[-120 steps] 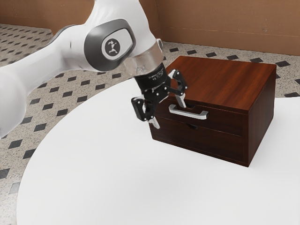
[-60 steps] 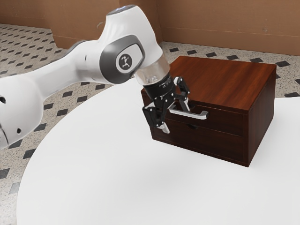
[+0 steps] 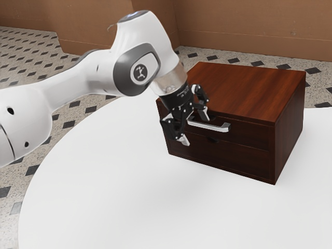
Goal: Pull the drawer handle with one arm to open the drawer
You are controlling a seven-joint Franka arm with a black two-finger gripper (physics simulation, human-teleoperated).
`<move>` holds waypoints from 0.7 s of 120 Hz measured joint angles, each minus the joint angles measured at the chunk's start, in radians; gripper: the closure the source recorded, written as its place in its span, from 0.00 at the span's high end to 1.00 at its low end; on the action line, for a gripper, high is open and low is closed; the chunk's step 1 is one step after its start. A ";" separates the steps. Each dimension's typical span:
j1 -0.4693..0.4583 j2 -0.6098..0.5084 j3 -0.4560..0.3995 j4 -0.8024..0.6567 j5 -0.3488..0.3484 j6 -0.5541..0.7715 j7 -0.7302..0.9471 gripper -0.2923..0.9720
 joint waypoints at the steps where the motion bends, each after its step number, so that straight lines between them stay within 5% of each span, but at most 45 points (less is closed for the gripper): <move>1: 0.001 0.000 0.000 0.000 0.000 0.000 0.000 0.77; 34: 0.010 0.012 0.000 0.000 -0.001 0.010 0.005 0.76; 84: 0.000 0.000 0.005 -0.025 0.006 0.012 0.009 0.32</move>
